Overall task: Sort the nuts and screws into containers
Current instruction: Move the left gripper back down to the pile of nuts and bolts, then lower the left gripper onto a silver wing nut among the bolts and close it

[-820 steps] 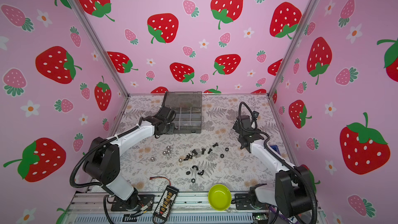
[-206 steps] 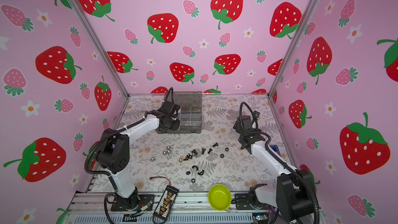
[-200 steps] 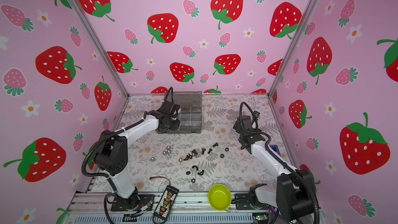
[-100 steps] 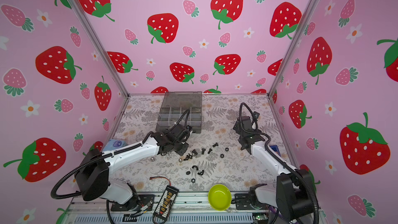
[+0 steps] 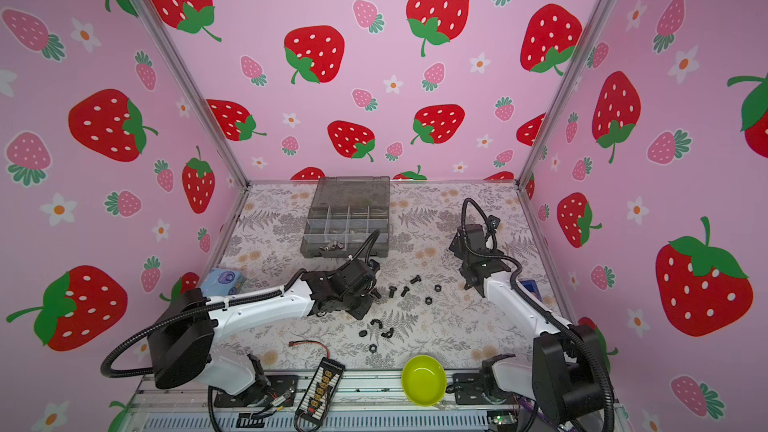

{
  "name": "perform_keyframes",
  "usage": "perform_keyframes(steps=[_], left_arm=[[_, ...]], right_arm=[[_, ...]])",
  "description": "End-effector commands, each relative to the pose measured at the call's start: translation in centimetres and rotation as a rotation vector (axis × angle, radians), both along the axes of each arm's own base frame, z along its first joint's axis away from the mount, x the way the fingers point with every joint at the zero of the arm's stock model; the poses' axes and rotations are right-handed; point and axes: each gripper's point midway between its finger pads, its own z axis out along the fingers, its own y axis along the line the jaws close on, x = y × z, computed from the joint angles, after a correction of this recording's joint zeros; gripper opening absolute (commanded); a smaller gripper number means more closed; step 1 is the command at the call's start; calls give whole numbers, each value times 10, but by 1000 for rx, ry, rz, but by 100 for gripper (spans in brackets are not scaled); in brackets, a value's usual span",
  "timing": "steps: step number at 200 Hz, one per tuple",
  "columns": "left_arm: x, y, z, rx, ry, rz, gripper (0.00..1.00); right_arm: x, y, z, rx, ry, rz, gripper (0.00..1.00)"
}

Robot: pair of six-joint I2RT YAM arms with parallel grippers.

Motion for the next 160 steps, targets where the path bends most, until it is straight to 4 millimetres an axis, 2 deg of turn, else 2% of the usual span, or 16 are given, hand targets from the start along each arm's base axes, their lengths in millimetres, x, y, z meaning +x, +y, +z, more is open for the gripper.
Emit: perform_keyframes(steps=[1, 67, 160], left_arm=[[8, -22, 8, -67, 8, 57, 39], [13, -44, 1, -152, 74, 203, 38], [12, -43, -19, -69, 127, 265, 43]], right_arm=[[-3, -1, 2, 3, -10, -4, 100], [-7, -6, -4, -43, 7, 1, 100], [-9, -13, -8, -92, 13, -10, 100]])
